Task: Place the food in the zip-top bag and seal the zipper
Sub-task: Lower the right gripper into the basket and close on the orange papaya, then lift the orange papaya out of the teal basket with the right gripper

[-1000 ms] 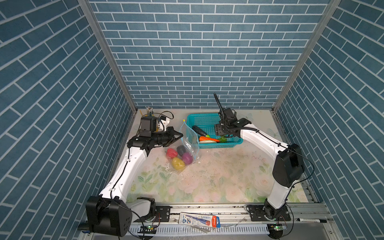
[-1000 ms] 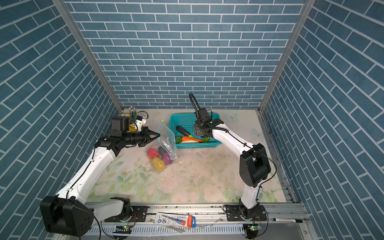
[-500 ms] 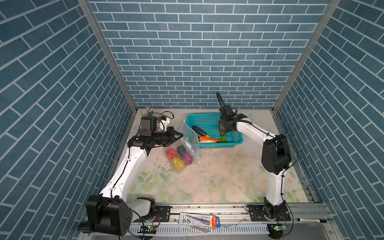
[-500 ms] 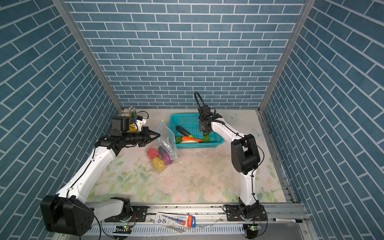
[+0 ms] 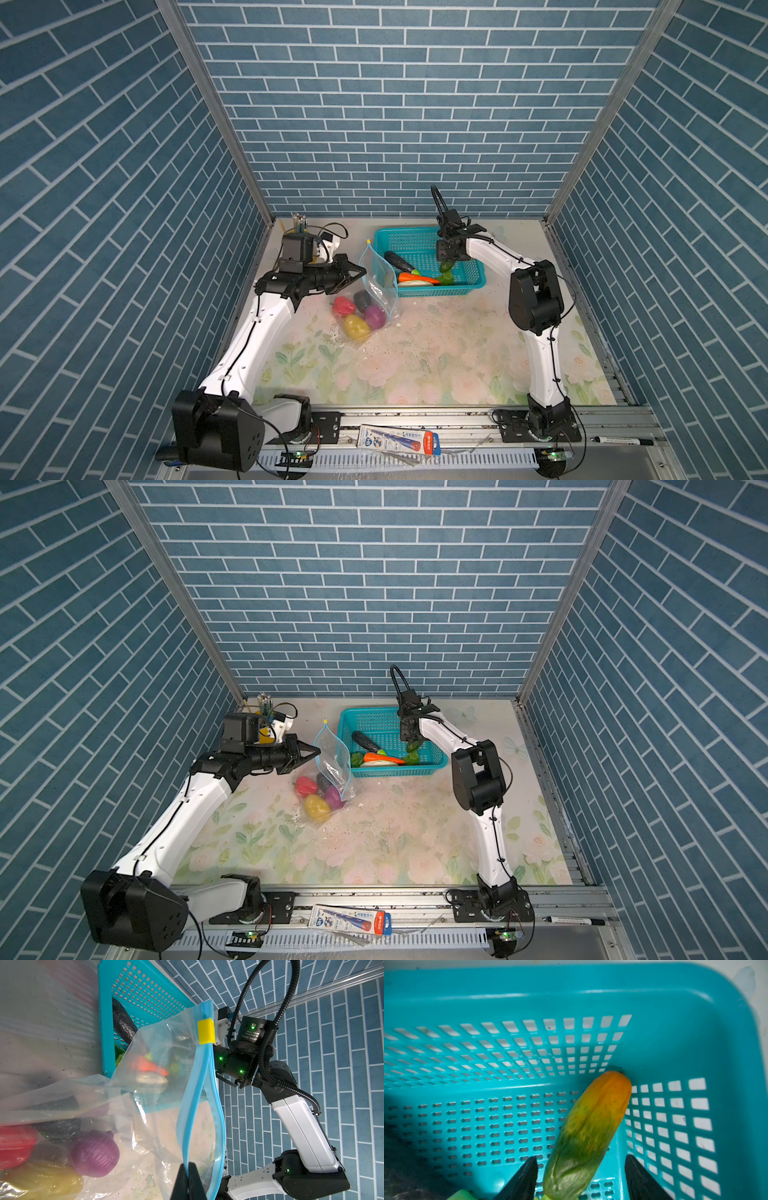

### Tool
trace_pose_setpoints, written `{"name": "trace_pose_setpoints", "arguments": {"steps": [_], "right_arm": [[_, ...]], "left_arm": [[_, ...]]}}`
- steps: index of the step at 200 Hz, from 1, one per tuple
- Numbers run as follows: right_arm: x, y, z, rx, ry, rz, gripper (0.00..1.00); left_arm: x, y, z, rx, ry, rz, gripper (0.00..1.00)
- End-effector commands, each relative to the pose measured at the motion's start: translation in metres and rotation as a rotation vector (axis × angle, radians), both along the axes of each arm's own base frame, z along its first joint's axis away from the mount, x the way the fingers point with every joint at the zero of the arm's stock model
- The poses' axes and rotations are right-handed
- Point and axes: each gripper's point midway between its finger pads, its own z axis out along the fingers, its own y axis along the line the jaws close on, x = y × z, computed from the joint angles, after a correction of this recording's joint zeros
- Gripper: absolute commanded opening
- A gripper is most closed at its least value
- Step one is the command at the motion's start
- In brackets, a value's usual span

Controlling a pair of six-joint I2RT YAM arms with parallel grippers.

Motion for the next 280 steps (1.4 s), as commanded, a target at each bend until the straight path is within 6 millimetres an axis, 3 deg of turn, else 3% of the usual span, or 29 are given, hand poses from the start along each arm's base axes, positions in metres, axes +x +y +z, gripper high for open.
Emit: {"name": "trace_pose_setpoints", "arguments": {"steps": [1,43,64,102,203,227,229,233,280], "right_arm": [[0.004,-0.002,-0.006,0.024,0.034,-0.041,0.69],[0.008,-0.003,-0.018,0.038,0.059,-0.049,0.68],[0.009,-0.002,-0.022,0.061,0.071,-0.046,0.55],[0.008,0.003,-0.021,0.127,0.090,-0.033,0.43],[0.002,0.014,0.005,0.259,0.057,-0.003,0.36],[-0.001,0.016,0.002,0.272,0.067,0.001,0.36],[0.000,0.017,0.014,0.284,0.045,0.005,0.36],[0.000,0.017,0.019,0.289,0.035,0.007,0.36],[-0.005,0.018,0.034,0.313,0.017,0.019,0.36]], "left_arm": [[0.002,-0.002,0.006,0.005,-0.016,-0.014,0.00],[0.002,-0.001,0.006,0.006,-0.014,-0.012,0.00],[0.002,-0.001,0.005,0.006,-0.011,-0.012,0.00],[0.003,-0.001,0.005,0.008,-0.012,-0.009,0.00],[0.003,-0.001,0.003,0.007,-0.008,-0.009,0.00],[0.002,-0.001,0.003,0.009,-0.009,-0.010,0.00],[0.002,-0.001,0.002,0.009,-0.009,-0.010,0.00],[0.002,-0.001,0.002,0.009,-0.007,-0.009,0.00],[0.004,-0.001,0.003,0.006,-0.013,-0.007,0.00]]}}
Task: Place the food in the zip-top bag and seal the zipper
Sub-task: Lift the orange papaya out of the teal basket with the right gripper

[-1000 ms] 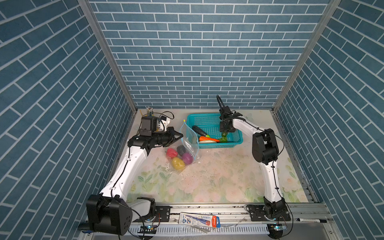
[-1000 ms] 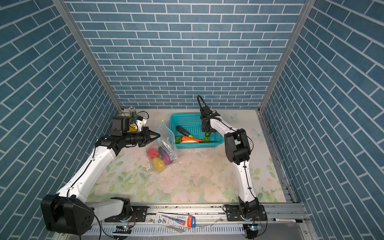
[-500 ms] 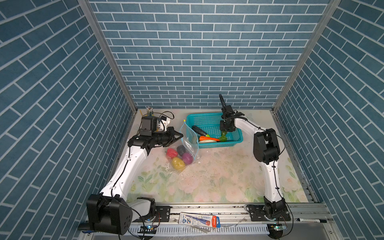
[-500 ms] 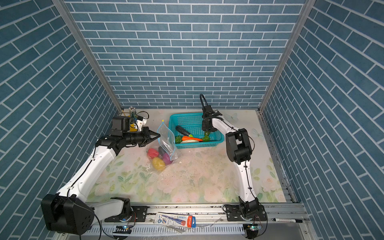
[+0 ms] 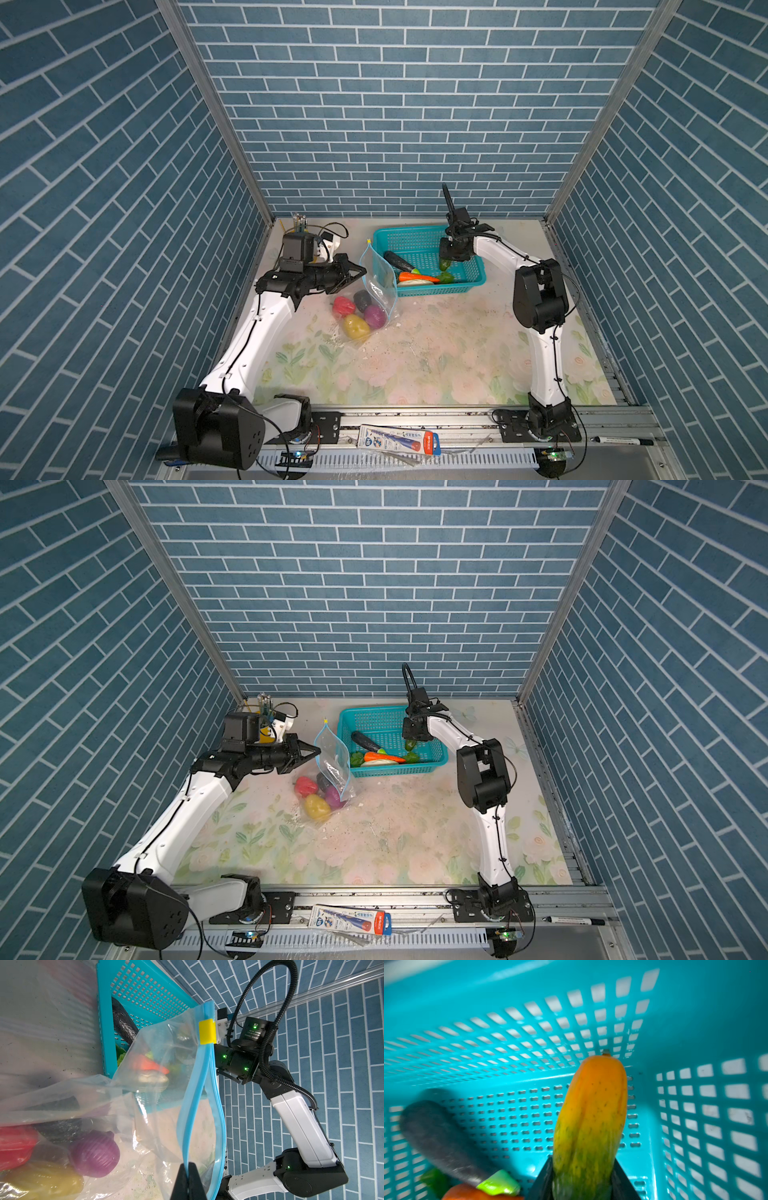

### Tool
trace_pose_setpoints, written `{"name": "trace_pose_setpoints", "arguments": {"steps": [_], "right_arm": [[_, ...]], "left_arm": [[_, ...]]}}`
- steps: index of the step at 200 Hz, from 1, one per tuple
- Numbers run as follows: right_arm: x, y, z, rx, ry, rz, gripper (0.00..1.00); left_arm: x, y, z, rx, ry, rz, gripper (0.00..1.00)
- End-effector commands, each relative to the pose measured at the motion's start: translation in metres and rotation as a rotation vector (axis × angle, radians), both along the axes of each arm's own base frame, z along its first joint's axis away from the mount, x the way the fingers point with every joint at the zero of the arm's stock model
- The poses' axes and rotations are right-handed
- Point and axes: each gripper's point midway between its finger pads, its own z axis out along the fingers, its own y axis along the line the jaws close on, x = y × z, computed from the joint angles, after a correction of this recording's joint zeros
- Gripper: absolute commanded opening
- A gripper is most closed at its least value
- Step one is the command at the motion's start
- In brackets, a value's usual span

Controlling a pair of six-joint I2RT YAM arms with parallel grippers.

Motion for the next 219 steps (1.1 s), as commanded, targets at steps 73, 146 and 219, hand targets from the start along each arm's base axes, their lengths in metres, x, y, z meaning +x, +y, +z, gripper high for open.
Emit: {"name": "trace_pose_setpoints", "arguments": {"steps": [73,146,219], "right_arm": [[-0.010,0.007,0.043,0.109,-0.058,0.003,0.36],[-0.043,0.019,0.079,0.172,-0.118,0.074,0.35],[-0.107,0.055,0.159,0.156,-0.286,0.301,0.34]], "left_arm": [[0.003,-0.001,0.002,0.002,-0.009,-0.007,0.00],[0.005,-0.001,0.003,0.003,-0.007,-0.001,0.00],[-0.002,0.000,0.009,0.026,0.012,-0.003,0.00]]}}
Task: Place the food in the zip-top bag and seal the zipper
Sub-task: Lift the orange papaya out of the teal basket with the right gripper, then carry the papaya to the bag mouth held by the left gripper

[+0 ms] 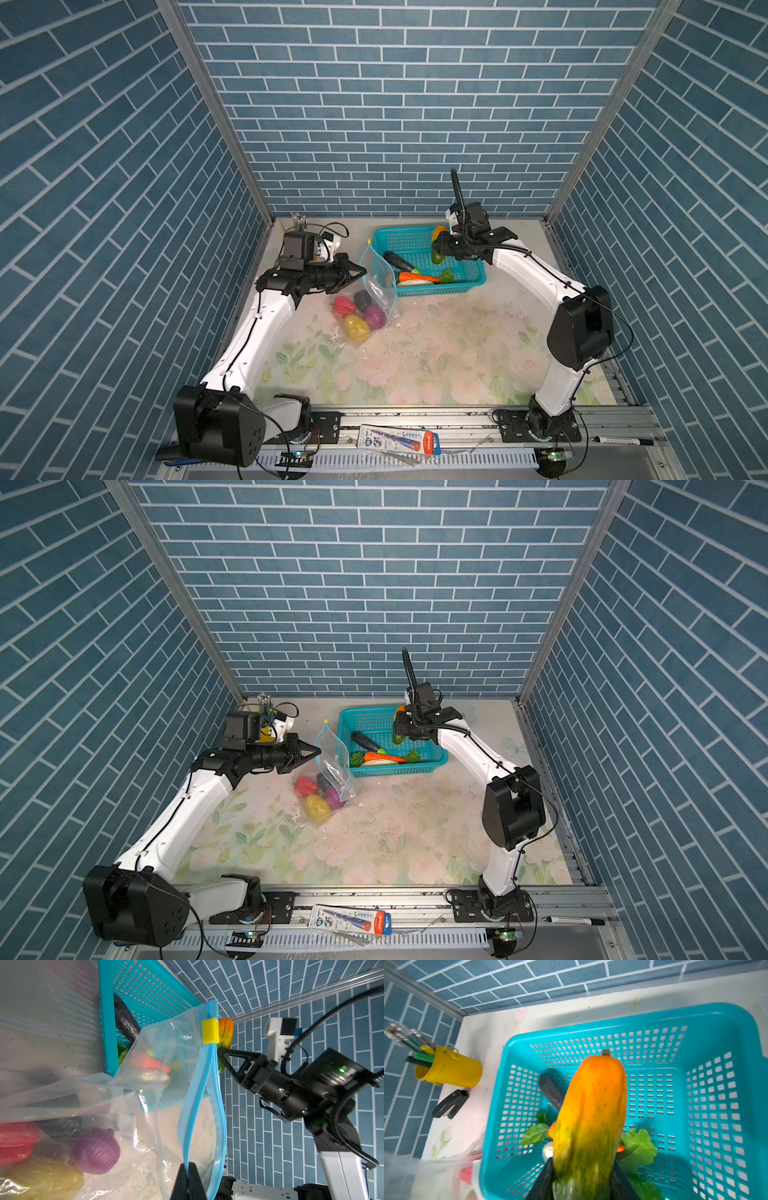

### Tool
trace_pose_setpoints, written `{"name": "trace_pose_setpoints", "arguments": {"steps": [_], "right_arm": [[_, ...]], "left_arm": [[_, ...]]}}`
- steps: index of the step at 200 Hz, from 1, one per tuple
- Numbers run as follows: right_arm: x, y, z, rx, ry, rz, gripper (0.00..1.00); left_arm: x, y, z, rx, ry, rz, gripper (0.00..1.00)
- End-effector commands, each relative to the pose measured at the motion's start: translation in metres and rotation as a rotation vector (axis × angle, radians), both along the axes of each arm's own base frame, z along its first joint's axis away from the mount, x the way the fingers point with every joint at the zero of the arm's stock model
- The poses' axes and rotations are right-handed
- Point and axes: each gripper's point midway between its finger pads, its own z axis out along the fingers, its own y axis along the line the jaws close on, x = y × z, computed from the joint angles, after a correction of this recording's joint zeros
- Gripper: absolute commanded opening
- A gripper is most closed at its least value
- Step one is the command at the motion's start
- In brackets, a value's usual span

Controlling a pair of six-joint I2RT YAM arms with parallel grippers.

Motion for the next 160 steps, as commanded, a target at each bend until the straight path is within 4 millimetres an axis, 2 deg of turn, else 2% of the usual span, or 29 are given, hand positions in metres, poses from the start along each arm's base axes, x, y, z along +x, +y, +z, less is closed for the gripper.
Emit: {"name": "trace_pose_setpoints", "arguments": {"steps": [1,48,83,119,160], "right_arm": [[-0.028,0.010,0.031,-0.028,-0.095,0.099,0.34],[-0.079,0.036,0.075,-0.019,-0.206,0.251,0.32],[-0.111,0.055,0.094,-0.001,-0.252,0.351,0.32],[-0.136,0.079,0.099,0.000,-0.260,0.432,0.32],[-0.159,0.106,0.092,-0.001,-0.238,0.525,0.31]], "left_arm": [[-0.002,0.001,0.009,0.021,-0.011,-0.002,0.00],[-0.007,-0.002,0.019,0.043,-0.014,-0.006,0.00],[-0.005,-0.006,0.022,0.051,-0.022,-0.009,0.00],[-0.004,-0.011,0.024,0.053,-0.022,-0.018,0.00],[-0.004,-0.016,0.029,0.058,-0.035,-0.026,0.00]]}}
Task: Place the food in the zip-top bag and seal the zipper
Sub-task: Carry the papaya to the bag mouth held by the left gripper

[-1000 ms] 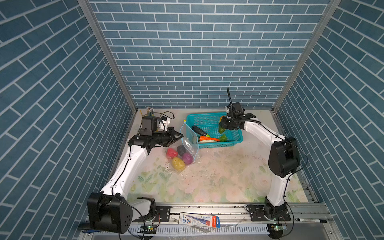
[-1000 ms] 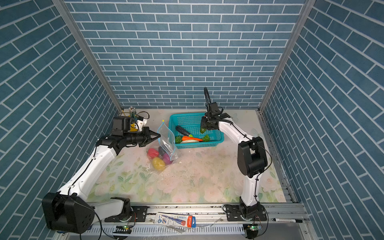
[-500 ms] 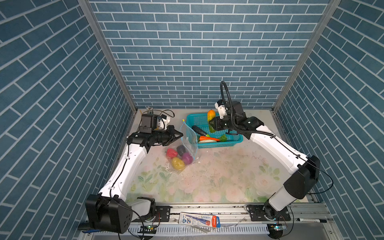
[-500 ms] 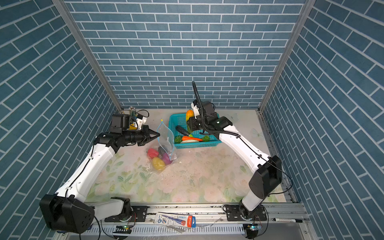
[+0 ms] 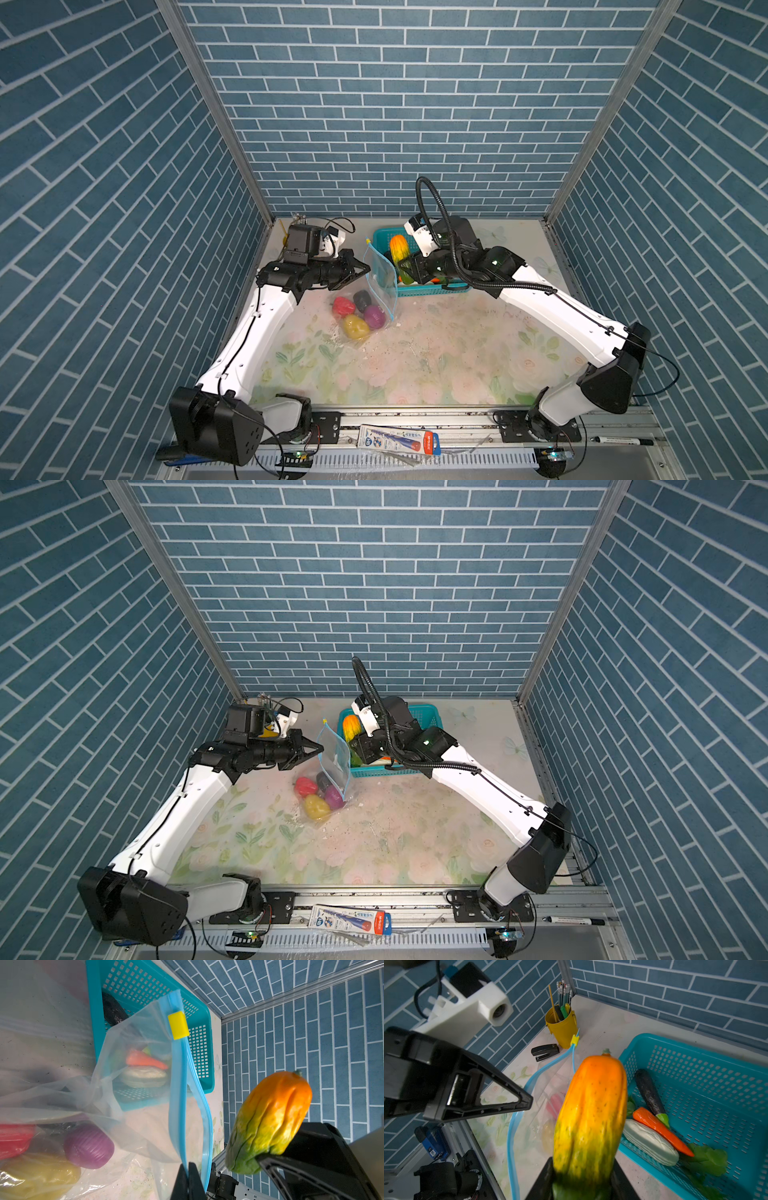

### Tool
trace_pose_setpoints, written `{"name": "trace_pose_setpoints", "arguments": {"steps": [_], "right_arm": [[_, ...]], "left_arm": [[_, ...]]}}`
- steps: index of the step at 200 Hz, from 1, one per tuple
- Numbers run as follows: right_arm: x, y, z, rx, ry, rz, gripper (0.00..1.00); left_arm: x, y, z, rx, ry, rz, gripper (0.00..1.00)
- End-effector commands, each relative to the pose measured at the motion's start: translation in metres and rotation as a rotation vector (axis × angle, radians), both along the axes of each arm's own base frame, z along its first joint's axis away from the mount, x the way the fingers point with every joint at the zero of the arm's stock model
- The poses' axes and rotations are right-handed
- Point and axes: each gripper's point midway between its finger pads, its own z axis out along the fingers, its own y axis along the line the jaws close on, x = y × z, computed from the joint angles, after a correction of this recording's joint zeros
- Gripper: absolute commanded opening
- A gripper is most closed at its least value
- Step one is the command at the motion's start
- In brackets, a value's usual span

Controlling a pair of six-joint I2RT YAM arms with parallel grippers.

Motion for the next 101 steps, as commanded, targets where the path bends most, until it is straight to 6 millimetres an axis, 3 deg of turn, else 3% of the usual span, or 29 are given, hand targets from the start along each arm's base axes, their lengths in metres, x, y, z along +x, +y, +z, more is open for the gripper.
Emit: {"name": "trace_pose_setpoints", "arguments": {"steps": [1,68,101], "right_arm": [[-0.011,0.015,0.005,-0.016,-0.025,0.070,0.31],[-0.022,0.039,-0.009,-0.055,-0.005,0.126,0.31],[-0.027,0.043,0.000,-0.062,-0.023,0.146,0.31]], "left_arm": [[0.001,-0.003,0.011,0.006,-0.029,-0.008,0.00],[-0.001,-0.007,0.014,0.005,-0.038,-0.019,0.00],[0.000,-0.008,0.012,0.004,-0.037,-0.020,0.00]]}}
